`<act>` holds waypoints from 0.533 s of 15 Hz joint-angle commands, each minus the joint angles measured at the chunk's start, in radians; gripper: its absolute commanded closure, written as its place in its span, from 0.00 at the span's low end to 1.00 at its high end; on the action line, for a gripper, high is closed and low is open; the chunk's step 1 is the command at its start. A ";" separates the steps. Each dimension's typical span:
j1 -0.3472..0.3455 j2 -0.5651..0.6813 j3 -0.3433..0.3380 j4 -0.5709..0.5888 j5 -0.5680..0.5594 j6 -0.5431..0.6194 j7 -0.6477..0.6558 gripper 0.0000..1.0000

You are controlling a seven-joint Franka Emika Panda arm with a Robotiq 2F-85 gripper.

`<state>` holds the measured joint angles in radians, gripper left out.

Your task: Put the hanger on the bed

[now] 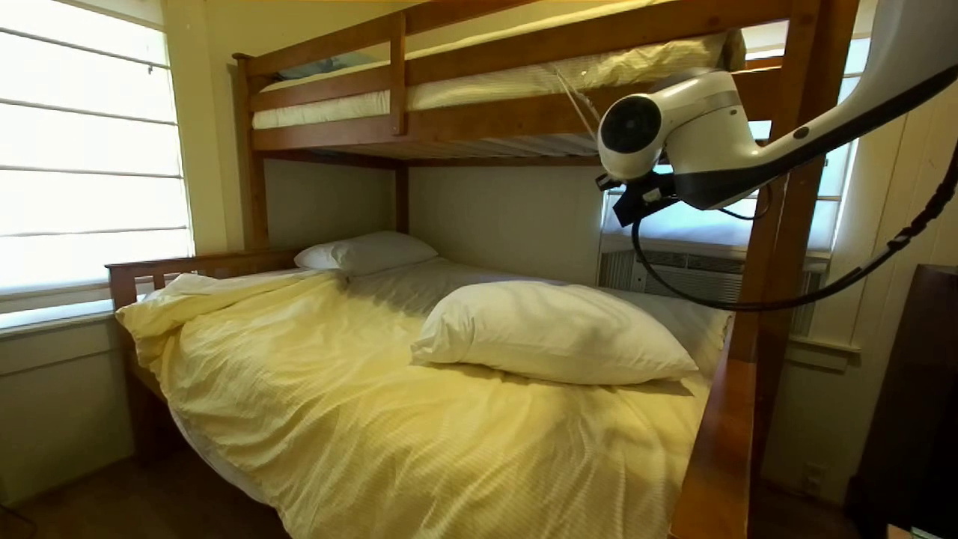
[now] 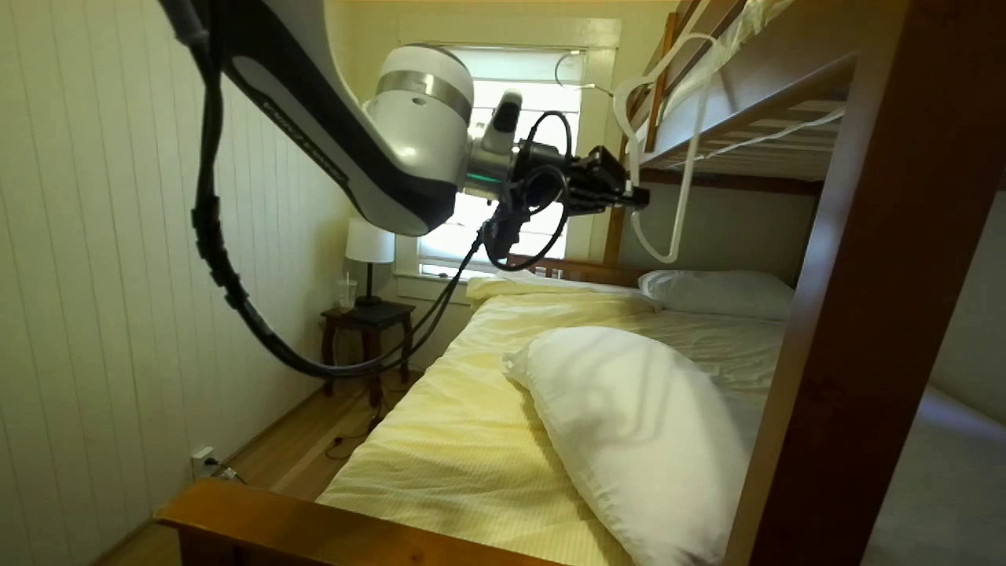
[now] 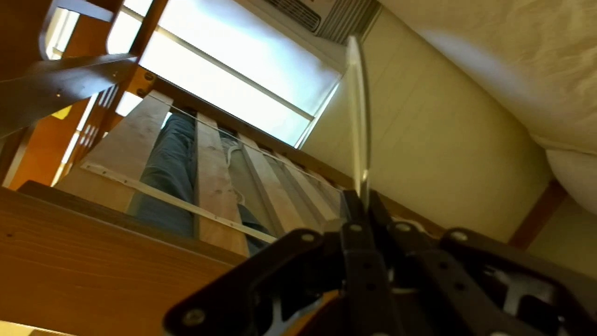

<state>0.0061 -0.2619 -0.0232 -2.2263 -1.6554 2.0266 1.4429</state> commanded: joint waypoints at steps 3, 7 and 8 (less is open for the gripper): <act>0.037 -0.035 0.022 -0.089 -0.015 0.034 -0.018 0.99; 0.054 -0.048 0.039 -0.143 -0.070 0.059 -0.046 0.99; 0.059 -0.052 0.041 -0.156 -0.085 0.076 -0.069 0.99</act>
<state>0.0536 -0.2688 0.0149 -2.3193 -1.6692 2.0528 1.4211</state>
